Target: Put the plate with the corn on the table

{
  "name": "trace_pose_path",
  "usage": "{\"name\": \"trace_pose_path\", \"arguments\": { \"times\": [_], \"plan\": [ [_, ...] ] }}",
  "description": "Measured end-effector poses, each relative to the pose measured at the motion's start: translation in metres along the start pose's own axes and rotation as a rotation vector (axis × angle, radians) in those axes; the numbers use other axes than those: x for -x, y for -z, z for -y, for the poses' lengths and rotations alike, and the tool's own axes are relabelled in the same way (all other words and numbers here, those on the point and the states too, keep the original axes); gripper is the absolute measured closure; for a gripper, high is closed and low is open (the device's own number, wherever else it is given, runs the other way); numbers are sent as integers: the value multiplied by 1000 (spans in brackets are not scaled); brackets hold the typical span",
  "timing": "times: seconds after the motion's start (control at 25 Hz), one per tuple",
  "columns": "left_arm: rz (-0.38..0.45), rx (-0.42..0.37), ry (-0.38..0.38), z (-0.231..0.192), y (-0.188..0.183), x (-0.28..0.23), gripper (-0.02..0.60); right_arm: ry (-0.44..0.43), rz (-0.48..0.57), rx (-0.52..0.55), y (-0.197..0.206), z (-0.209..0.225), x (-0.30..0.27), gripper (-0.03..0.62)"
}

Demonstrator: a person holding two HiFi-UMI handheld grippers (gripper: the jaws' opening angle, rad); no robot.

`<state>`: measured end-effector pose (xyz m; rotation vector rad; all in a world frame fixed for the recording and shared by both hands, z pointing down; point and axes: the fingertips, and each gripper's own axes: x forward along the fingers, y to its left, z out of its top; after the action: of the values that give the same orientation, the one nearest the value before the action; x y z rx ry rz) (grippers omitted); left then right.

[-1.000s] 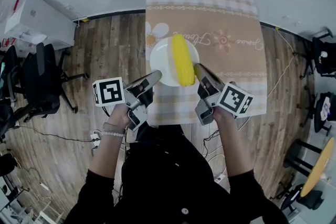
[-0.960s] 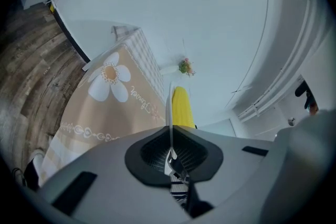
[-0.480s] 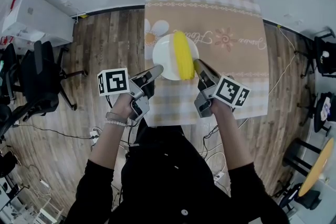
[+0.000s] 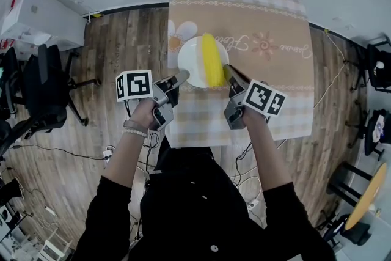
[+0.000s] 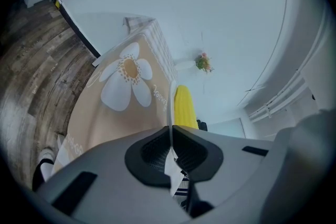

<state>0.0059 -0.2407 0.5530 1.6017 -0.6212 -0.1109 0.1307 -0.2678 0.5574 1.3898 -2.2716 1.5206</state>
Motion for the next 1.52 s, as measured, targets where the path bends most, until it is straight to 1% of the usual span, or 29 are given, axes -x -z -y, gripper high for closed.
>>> {"name": "trace_pose_path", "arguments": {
  "times": [0.36,0.68,0.92,1.04,1.24,1.4,1.52],
  "plan": [
    [-19,23,-30,-22,-6,-13,557,47,-40,30,2,17,-16,519],
    [-15,53,-52,-38,-10,-23,557,117,-92,86,3,30,-29,516],
    [-36,33,-77,-42,-10,-31,555,141,-110,99,2,38,-30,514],
    [-44,40,-93,-39,-7,-39,554,153,-116,93,-2,45,-26,513],
    [-81,45,-156,-44,-7,-39,554,205,-160,132,1,48,-31,510],
    [-119,39,-207,-51,-7,-32,551,225,-188,167,6,44,-36,507],
    [-149,13,-240,-52,-5,-31,543,232,-194,176,6,43,-37,507]
  ]
}}
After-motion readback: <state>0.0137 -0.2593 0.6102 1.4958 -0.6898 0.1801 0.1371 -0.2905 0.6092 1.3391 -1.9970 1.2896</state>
